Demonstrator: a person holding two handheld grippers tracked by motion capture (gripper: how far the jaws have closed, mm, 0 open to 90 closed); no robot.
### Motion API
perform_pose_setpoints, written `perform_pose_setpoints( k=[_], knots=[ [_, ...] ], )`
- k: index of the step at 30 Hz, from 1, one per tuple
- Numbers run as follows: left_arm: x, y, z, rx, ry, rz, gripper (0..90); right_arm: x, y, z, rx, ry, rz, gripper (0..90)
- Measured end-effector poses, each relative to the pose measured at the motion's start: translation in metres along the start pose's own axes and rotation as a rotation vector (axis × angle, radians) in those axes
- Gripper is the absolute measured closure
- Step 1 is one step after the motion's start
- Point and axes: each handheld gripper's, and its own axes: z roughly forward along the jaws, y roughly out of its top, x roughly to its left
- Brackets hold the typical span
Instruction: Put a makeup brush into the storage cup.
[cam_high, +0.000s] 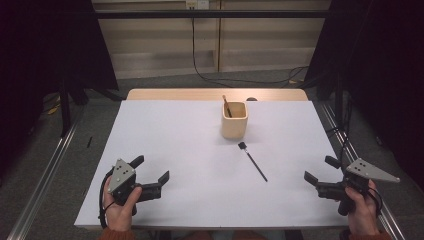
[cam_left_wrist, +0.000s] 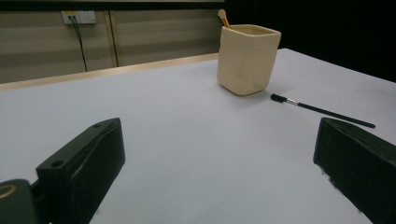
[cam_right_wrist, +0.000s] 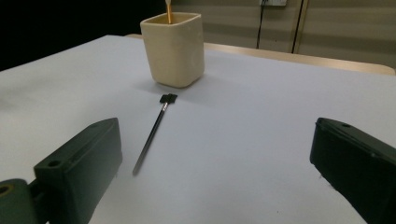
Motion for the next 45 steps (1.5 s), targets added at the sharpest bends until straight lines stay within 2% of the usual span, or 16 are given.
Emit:
perform_pose_setpoints(
  k=[3,8,9,12,15,19,21,24,26,35,37,40,45],
  knots=[
    [0.000,0.000,0.000,-0.001,0.000,-0.003,2.1,0.000,0.001,0.001,-0.023,0.007,-0.004,1.5],
    [0.001,-0.001,0.000,-0.002,-0.005,-0.006,2.1,0.003,0.001,0.003,-0.006,0.022,-0.011,0.5],
    [0.001,0.000,-0.001,0.000,-0.009,0.008,2.1,0.003,0.002,0.003,-0.006,0.023,-0.012,0.6],
    [-0.001,0.002,-0.003,-0.006,-0.021,0.014,2.0,0.005,0.003,0.004,-0.028,0.037,-0.018,1.3],
    [-0.002,0.002,-0.004,-0.010,-0.022,0.019,2.0,0.007,0.005,0.004,-0.024,0.053,-0.039,0.9],
    [-0.003,0.002,-0.004,-0.012,-0.020,0.016,2.0,0.009,0.011,0.008,-0.049,0.060,-0.032,1.1],
    [-0.003,0.002,-0.004,-0.009,-0.019,0.019,2.0,0.012,0.017,0.013,-0.056,0.082,-0.040,1.5],
    [-0.003,0.002,-0.004,-0.012,-0.019,0.016,2.0,0.017,0.023,0.022,-0.035,0.119,-0.066,1.6],
    [-0.002,0.002,-0.005,-0.010,-0.018,0.016,2.0,0.018,0.025,0.027,-0.030,0.132,-0.065,2.3],
    [-0.005,0.002,-0.004,-0.010,-0.022,0.035,1.7,0.021,0.042,0.047,-0.018,0.157,-0.084,4.8],
    [-0.004,0.002,-0.005,-0.011,-0.023,0.030,1.7,0.021,0.045,0.052,-0.027,0.177,-0.083,3.5],
    [-0.003,0.002,-0.005,-0.021,-0.021,0.017,1.7,0.021,0.050,0.059,-0.029,0.166,-0.080,4.7],
    [-0.003,0.002,-0.005,-0.018,-0.027,0.017,1.5,0.021,0.058,0.072,-0.023,0.194,-0.073,2.8]
  ],
)
